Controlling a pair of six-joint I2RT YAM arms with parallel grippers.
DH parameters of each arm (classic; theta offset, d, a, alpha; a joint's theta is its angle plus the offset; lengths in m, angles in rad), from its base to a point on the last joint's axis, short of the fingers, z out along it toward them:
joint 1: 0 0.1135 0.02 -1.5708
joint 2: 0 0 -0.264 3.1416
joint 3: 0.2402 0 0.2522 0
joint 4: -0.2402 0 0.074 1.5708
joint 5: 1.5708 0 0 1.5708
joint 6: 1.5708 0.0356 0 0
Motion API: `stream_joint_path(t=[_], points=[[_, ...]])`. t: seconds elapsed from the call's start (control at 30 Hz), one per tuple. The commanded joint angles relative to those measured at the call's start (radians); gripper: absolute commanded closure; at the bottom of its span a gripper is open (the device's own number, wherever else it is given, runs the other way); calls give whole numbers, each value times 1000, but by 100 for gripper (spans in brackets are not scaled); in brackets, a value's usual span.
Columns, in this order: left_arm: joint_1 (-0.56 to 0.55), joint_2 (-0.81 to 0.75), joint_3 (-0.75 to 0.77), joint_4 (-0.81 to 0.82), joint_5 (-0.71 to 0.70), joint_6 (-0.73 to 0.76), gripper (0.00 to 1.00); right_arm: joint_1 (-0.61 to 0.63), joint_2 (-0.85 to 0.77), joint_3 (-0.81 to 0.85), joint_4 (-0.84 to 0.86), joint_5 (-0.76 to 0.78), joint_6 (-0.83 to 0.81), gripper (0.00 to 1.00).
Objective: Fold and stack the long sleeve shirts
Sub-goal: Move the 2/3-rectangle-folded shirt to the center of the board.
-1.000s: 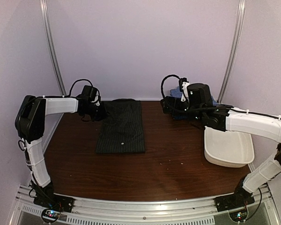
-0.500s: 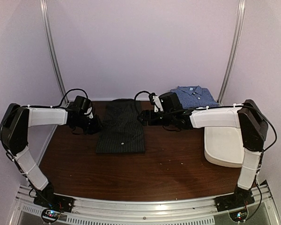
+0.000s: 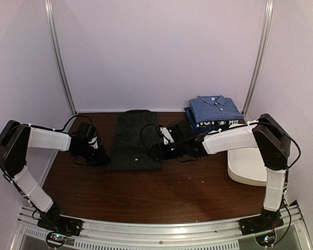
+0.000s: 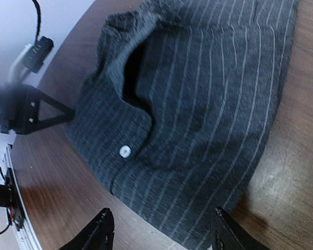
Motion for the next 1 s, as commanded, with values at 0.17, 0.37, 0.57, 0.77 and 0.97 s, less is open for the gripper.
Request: stream_joint_path(t=[0.17,0.37,0.57,0.77,0.97], points=[[1,-63,-94,37,0,3,73,-6,-10,-106,-11,1,16,48],[0,-42,-97,51,27,4,73,0,17,-94,-13,-19,26,55],[-14,-15,-92,52,38,8,73,9,38,-106,-10,-25,35,58],[-32,5,-88,46,59,7,87,9,50,-111,3,-37,40,67],[-50,6,-73,4,85,19,100,8,37,-120,-5,-38,30,88]])
